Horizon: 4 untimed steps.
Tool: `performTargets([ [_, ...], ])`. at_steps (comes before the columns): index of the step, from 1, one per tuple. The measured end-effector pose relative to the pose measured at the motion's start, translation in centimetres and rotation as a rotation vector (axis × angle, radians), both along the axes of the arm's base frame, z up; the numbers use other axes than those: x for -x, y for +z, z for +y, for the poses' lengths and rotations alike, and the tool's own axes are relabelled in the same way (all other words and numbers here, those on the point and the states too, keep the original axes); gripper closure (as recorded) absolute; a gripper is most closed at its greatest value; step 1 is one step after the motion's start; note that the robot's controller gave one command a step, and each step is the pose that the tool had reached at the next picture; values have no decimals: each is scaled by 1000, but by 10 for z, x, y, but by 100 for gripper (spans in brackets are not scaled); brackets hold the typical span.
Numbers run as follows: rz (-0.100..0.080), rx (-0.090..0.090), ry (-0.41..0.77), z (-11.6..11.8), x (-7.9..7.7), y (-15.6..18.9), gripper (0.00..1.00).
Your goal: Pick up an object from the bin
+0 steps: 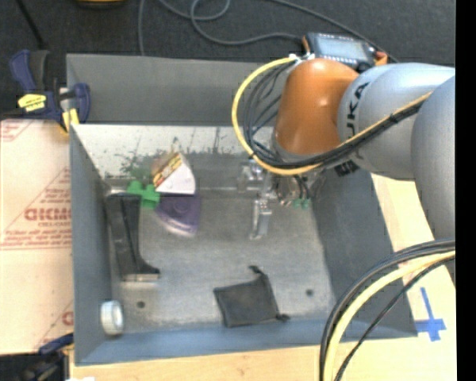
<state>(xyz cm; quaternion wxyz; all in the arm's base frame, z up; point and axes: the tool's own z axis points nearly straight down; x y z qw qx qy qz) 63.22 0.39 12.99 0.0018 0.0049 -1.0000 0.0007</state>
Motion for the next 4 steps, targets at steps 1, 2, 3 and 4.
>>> performTargets([
  [1, -8, 0, 0, 0, -2, 5, 0],
  [2, -5, -1, 324, -22, 61, -54, 0],
  [3, -3, -3, 331, -14, 84, -11, 0],
  [4, -6, -2, 523, -21, 130, -26, 0],
])
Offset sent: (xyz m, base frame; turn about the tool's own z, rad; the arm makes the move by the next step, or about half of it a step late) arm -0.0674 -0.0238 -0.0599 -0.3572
